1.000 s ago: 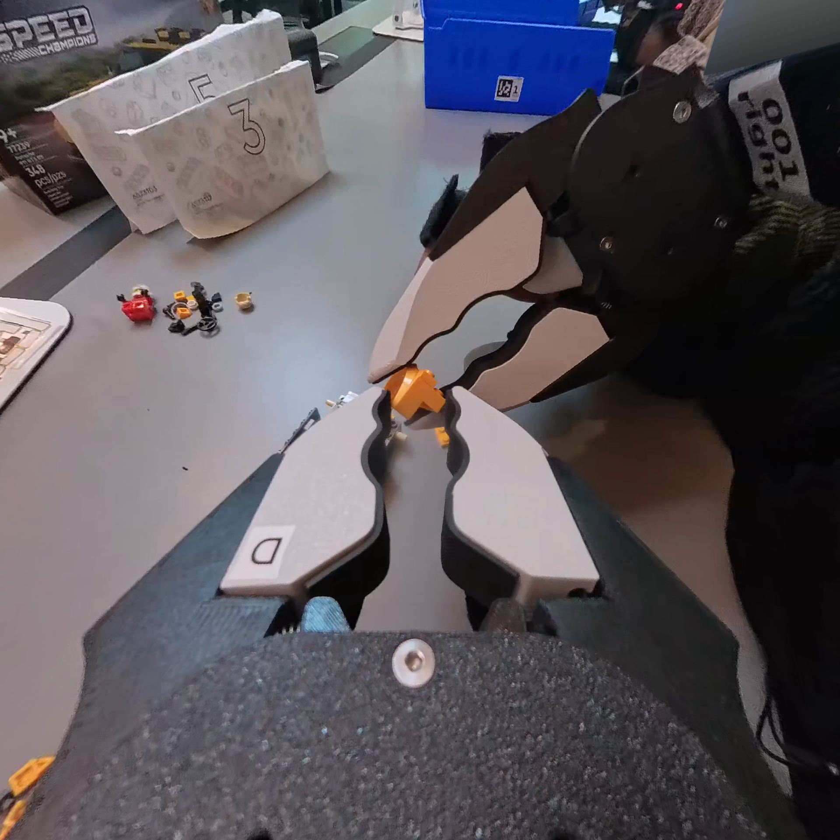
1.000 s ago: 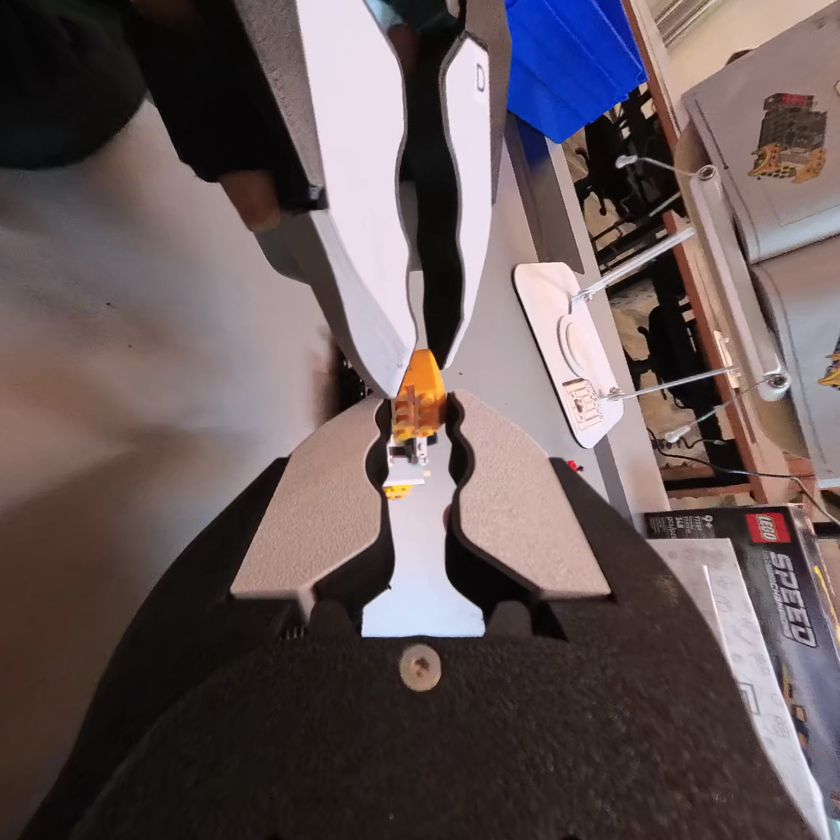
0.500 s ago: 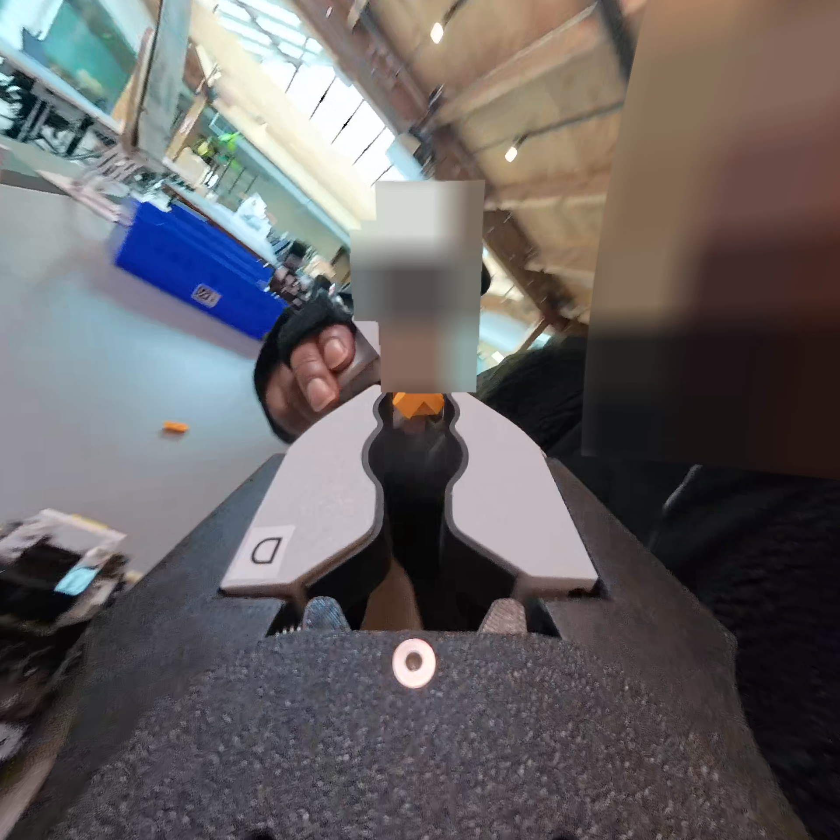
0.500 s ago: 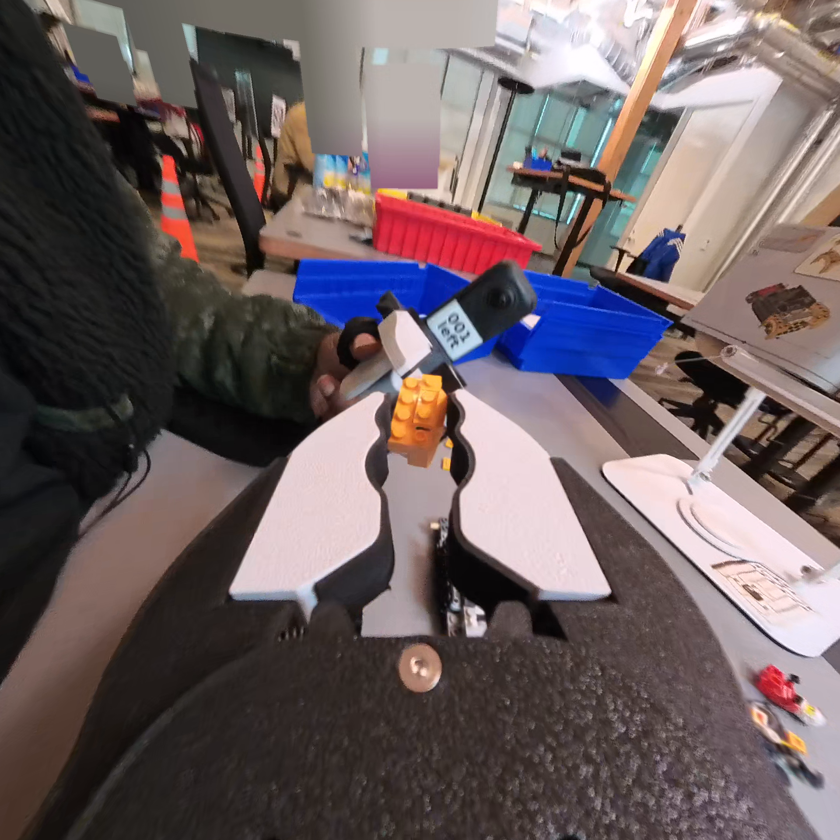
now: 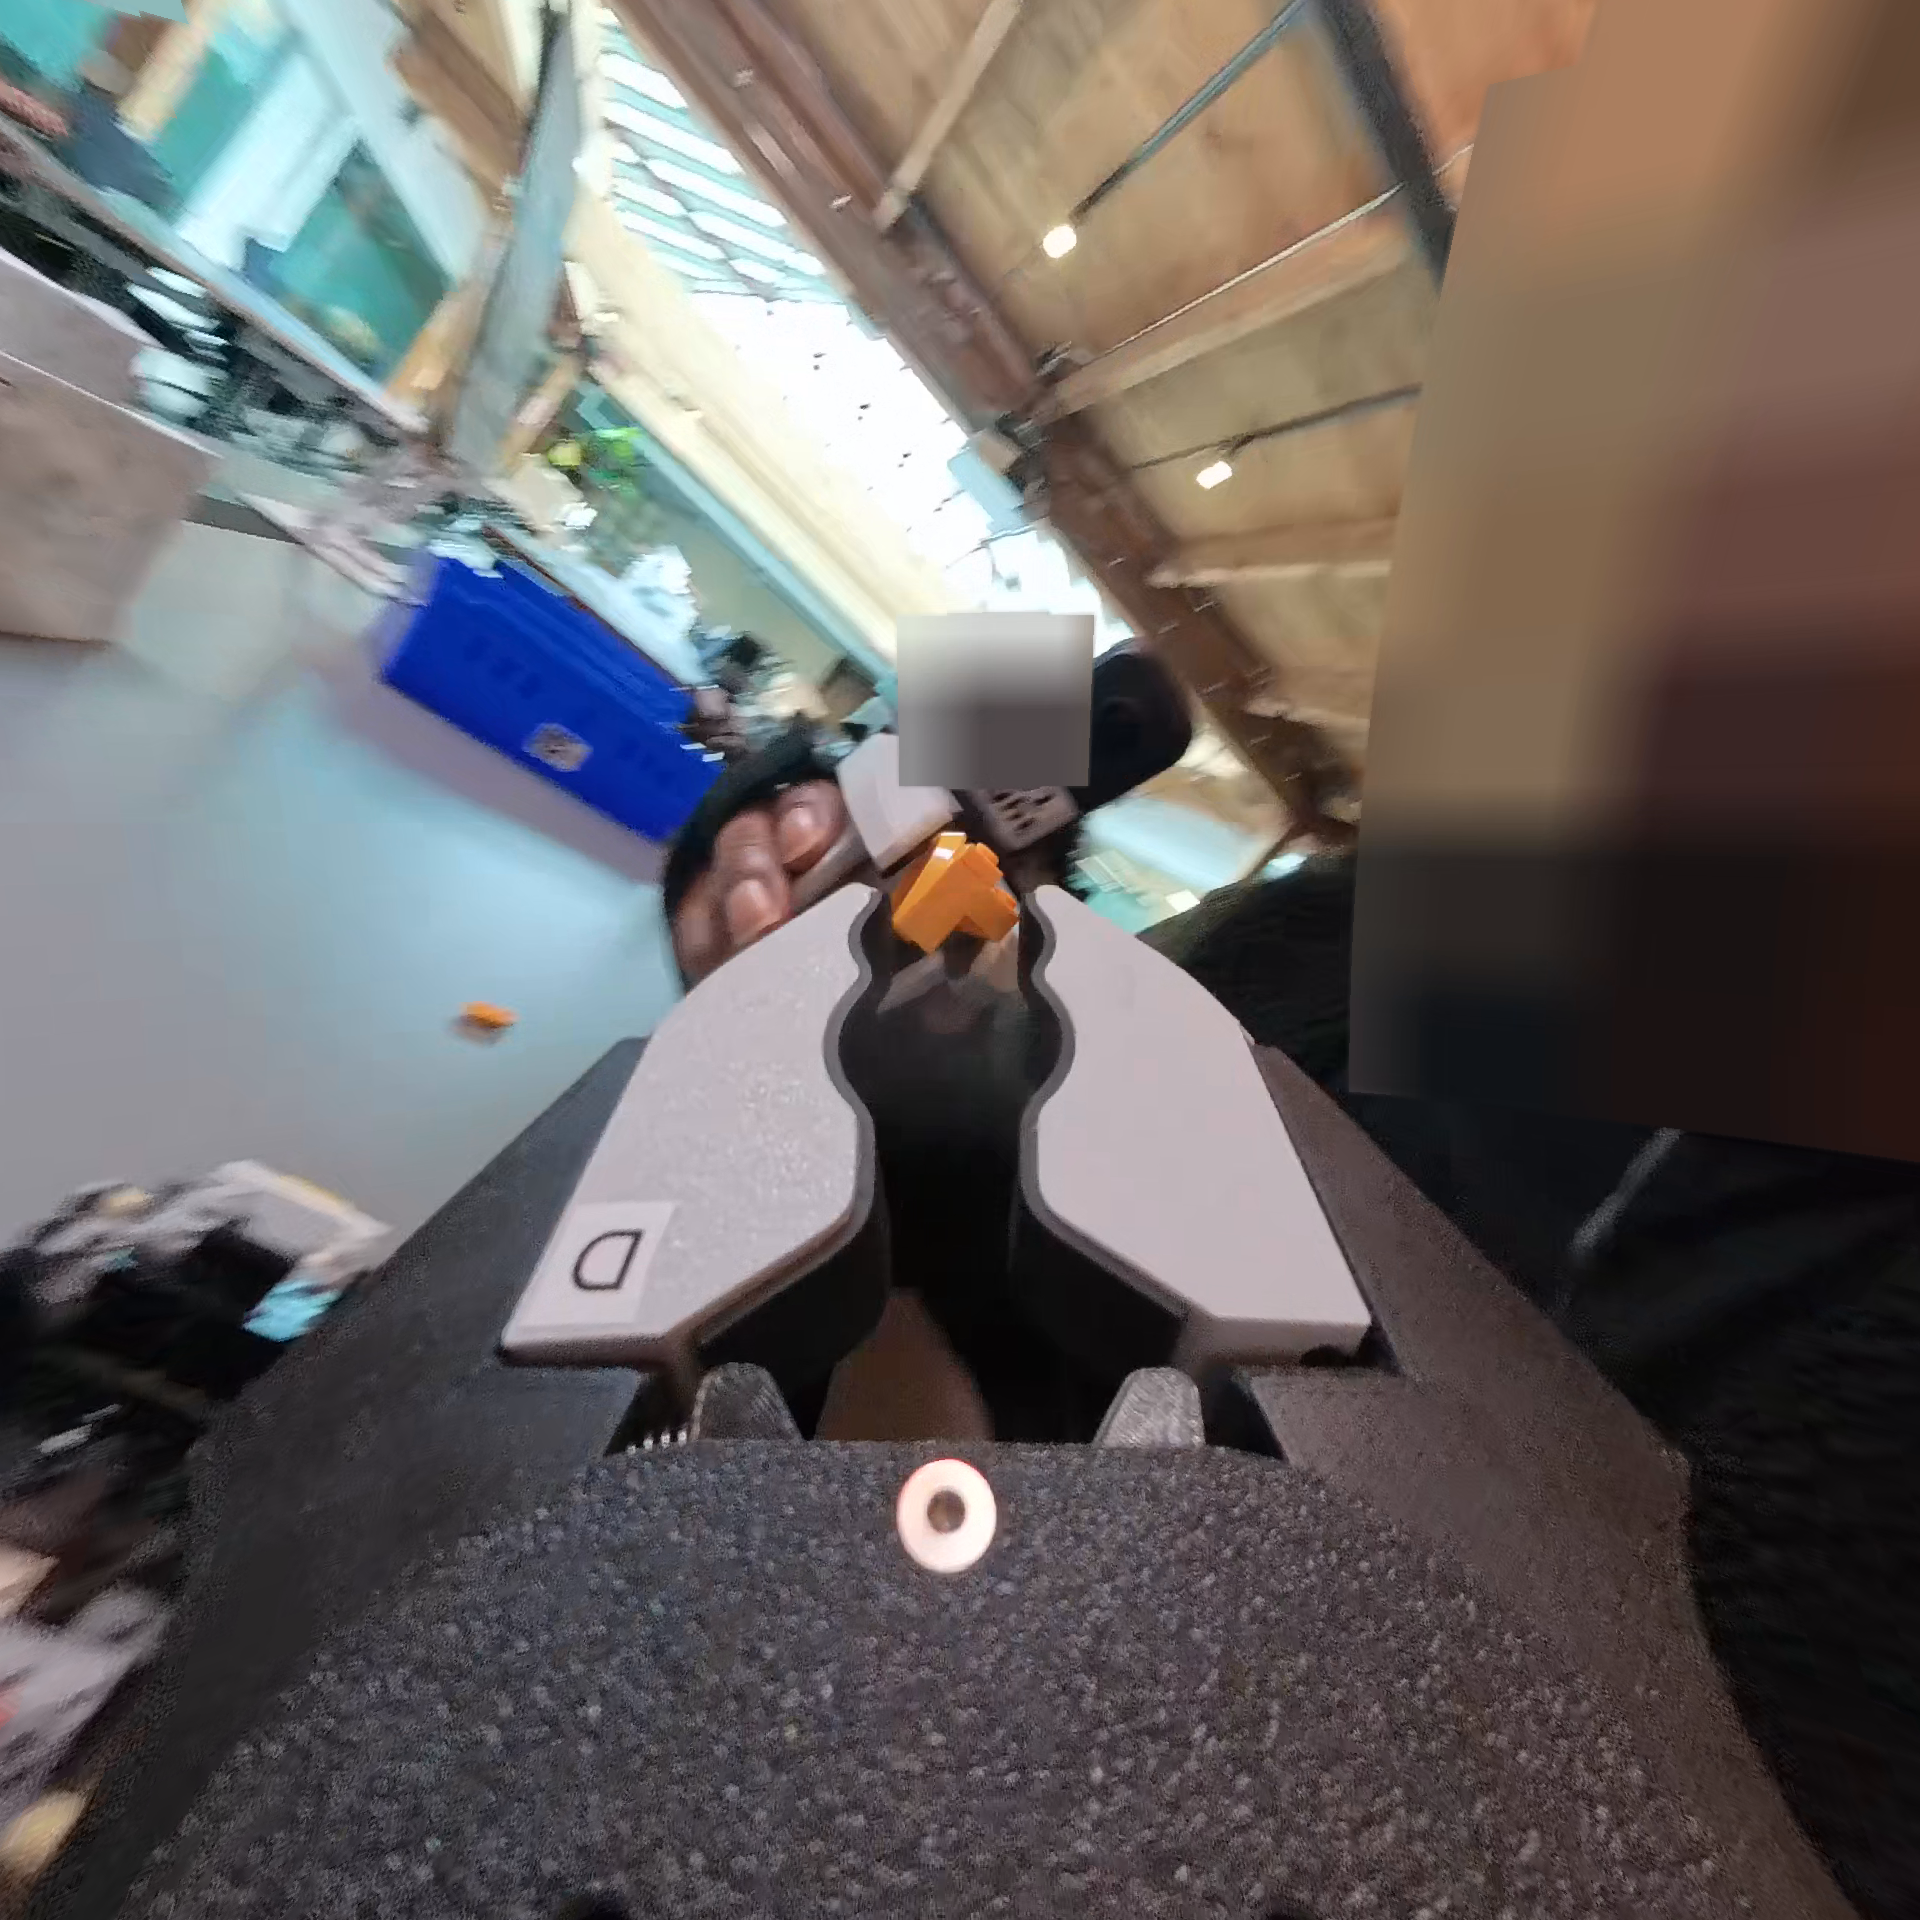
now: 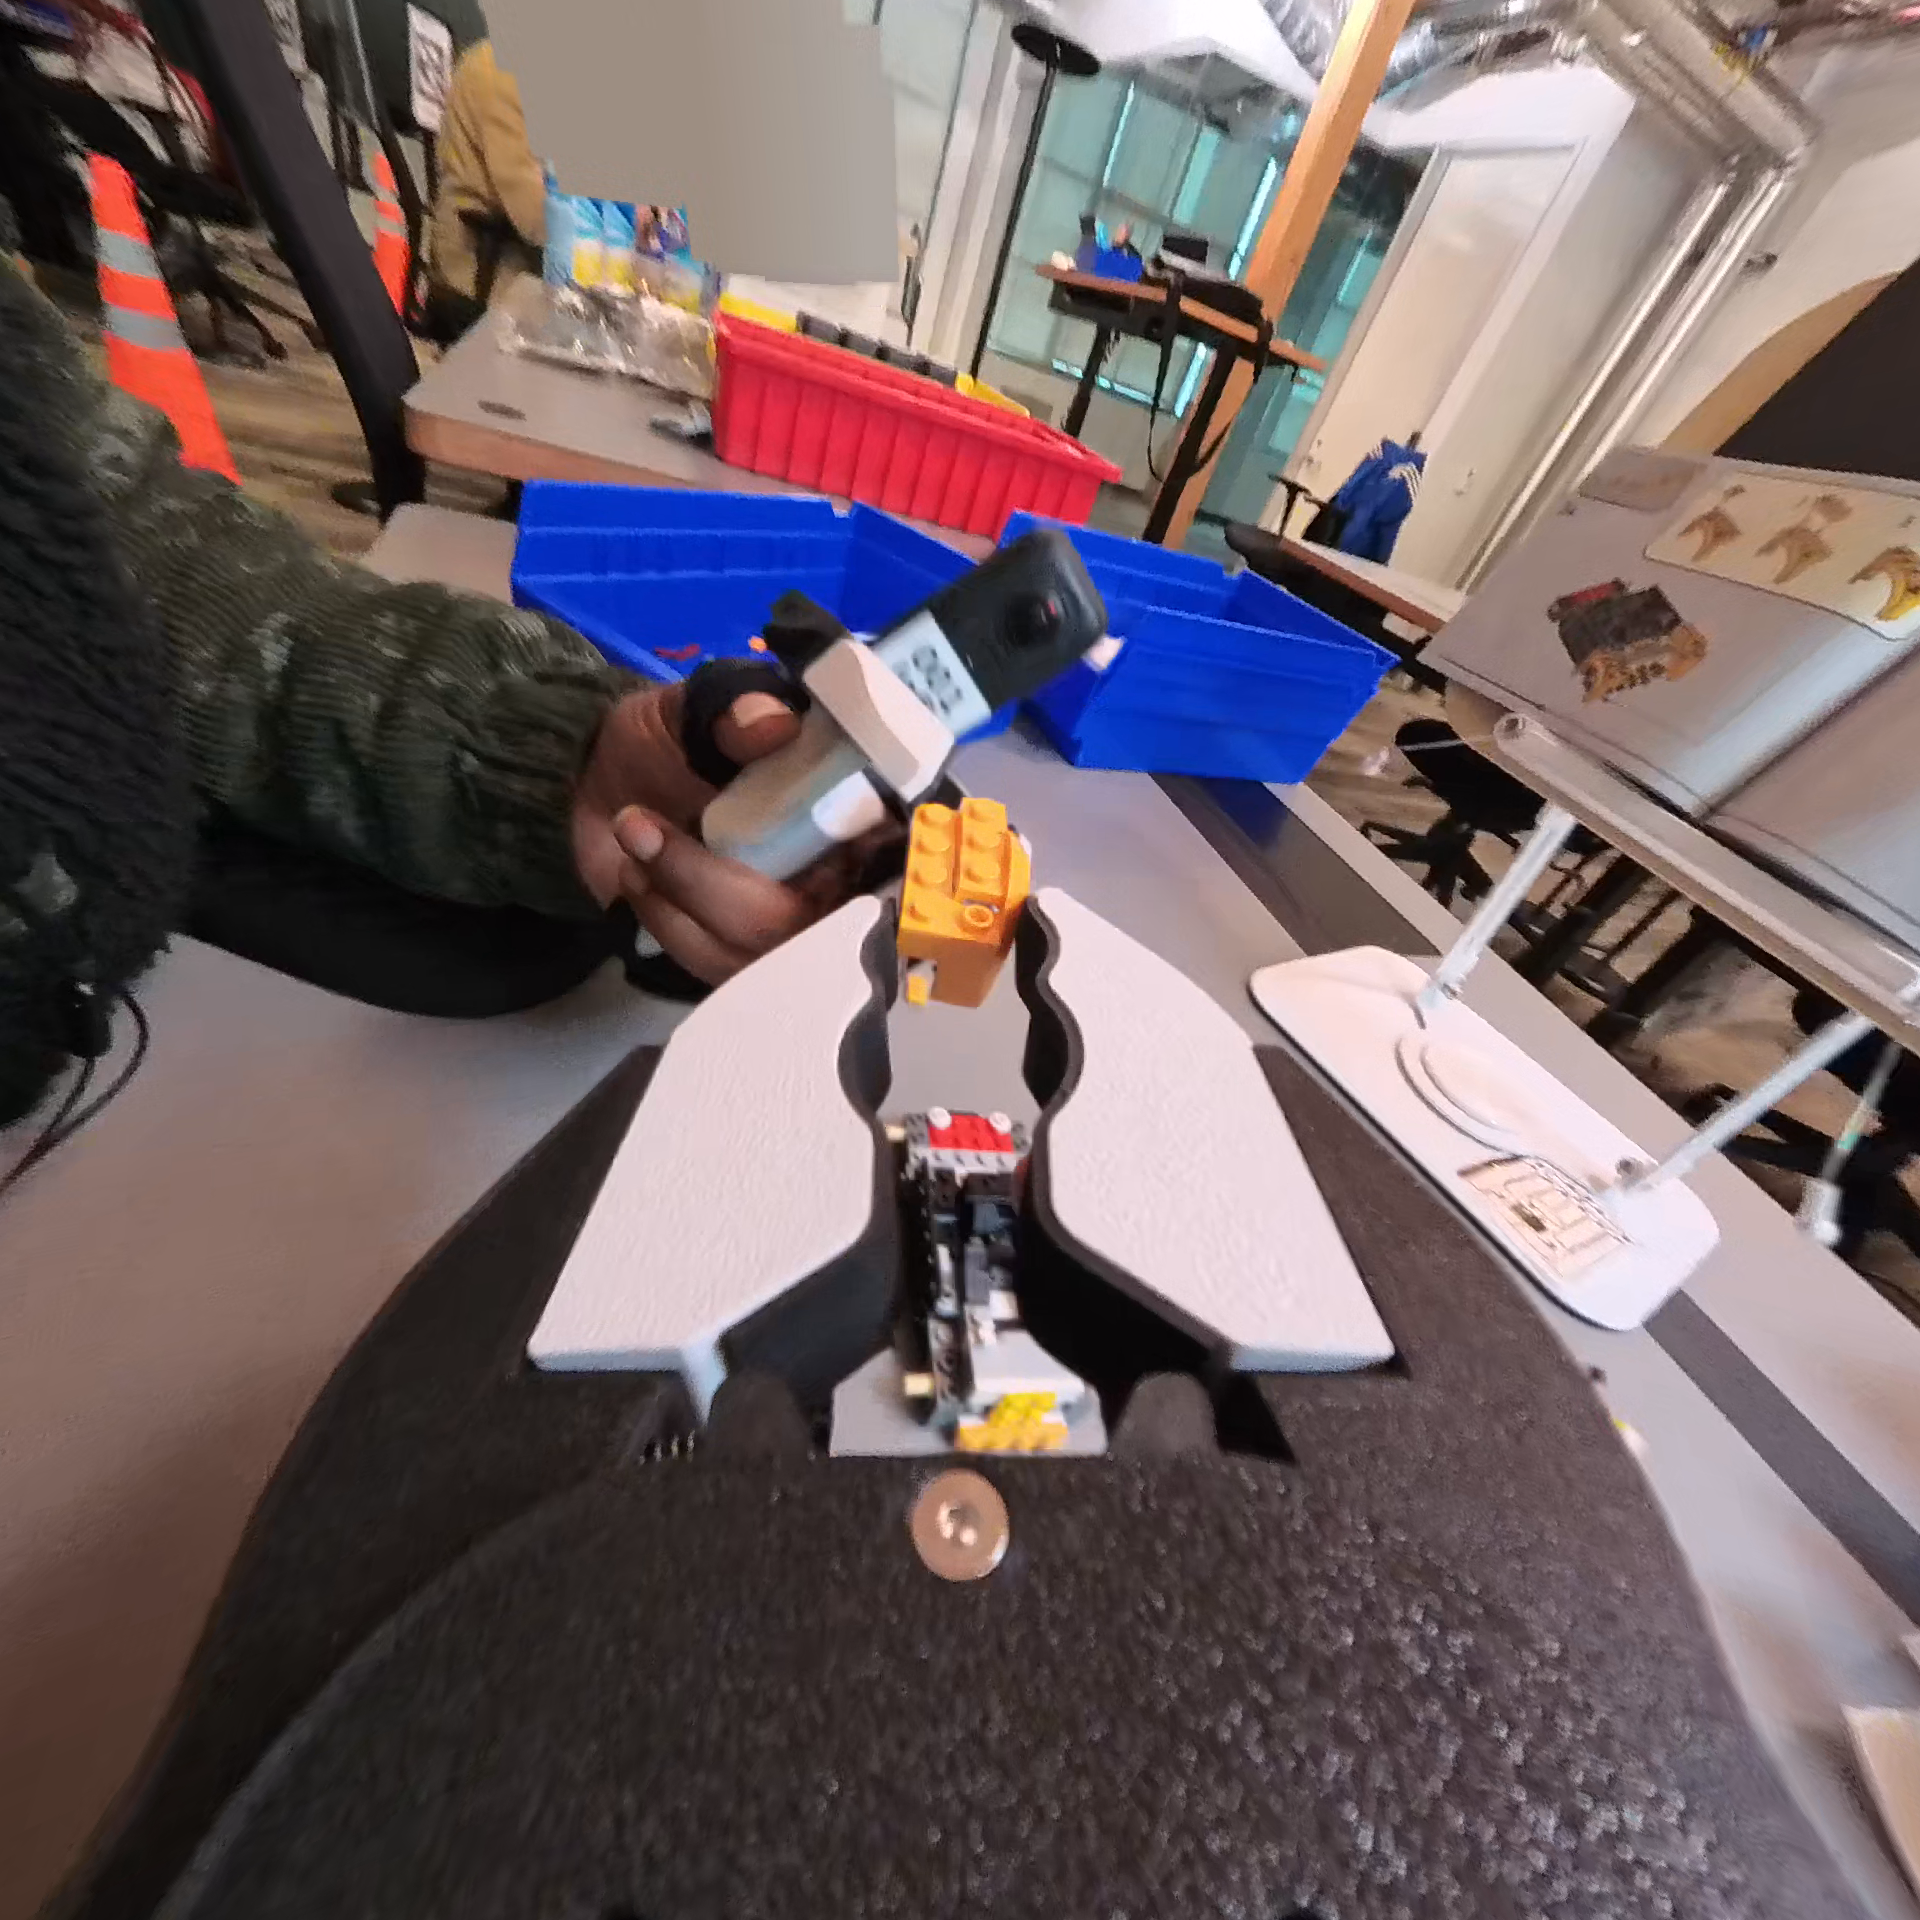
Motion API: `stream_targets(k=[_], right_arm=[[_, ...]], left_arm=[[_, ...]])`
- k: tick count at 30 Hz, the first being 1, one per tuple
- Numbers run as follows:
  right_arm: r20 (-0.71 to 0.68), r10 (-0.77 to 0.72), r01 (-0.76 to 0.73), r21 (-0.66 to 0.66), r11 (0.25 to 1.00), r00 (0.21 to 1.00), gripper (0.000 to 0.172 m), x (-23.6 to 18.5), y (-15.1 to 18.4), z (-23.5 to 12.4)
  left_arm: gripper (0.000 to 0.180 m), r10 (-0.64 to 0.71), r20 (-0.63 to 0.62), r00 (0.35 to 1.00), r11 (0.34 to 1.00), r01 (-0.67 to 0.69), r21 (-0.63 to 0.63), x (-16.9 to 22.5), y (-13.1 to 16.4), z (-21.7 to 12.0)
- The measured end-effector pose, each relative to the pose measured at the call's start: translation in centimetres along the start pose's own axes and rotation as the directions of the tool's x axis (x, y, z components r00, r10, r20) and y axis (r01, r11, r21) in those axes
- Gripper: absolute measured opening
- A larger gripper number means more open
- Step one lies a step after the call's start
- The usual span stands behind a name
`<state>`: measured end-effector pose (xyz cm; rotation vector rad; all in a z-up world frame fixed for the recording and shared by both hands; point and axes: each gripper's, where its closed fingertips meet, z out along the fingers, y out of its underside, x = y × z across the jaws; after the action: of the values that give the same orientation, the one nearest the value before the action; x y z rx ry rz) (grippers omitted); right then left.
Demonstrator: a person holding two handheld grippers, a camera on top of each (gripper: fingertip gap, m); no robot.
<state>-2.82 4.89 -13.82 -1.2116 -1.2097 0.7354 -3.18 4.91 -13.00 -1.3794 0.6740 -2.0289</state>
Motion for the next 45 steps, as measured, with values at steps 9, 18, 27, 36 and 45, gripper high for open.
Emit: stream_targets(k=[9, 18, 27, 36, 45], right_arm=[[-0.039, -0.220, 0.207, -0.214, 0.955, 0.975, 0.022, 0.2, 2.8, 0.5], [0.011, -0.307, 0.303, -0.195, 0.933, 0.952, 0.020, -0.9, 3.2, 0.9], [0.192, -0.112, 0.117, -0.016, 0.993, 0.975, 0.020, -2.8, 1.6, -0.1], [0.273, 0.000, -0.005, 0.017, 1.000, 0.962, 0.020, -3.5, 1.2, -0.3], [0.003, -0.166, 0.166, 0.002, 0.986, 0.986, 0.020, -0.2, 0.6, -0.3]], left_arm=[[0.019, 0.512, 0.344, 0.788, 0.845, -0.388, -0.368, -2.3, 0.8, -1.1], [0.007, 0.679, 0.310, 0.666, 0.698, -0.453, -0.555, -3.3, 2.6, -1.3], [0.013, 0.652, 0.159, 0.741, 0.689, -0.492, -0.533, -1.2, 3.9, -0.6], [0.010, 0.587, 0.154, 0.795, 0.729, -0.436, -0.528, -0.8, 4.3, -0.4], [0.008, 0.542, 0.321, 0.777, 0.804, -0.368, -0.467, -2.3, 2.2, -1.5]])
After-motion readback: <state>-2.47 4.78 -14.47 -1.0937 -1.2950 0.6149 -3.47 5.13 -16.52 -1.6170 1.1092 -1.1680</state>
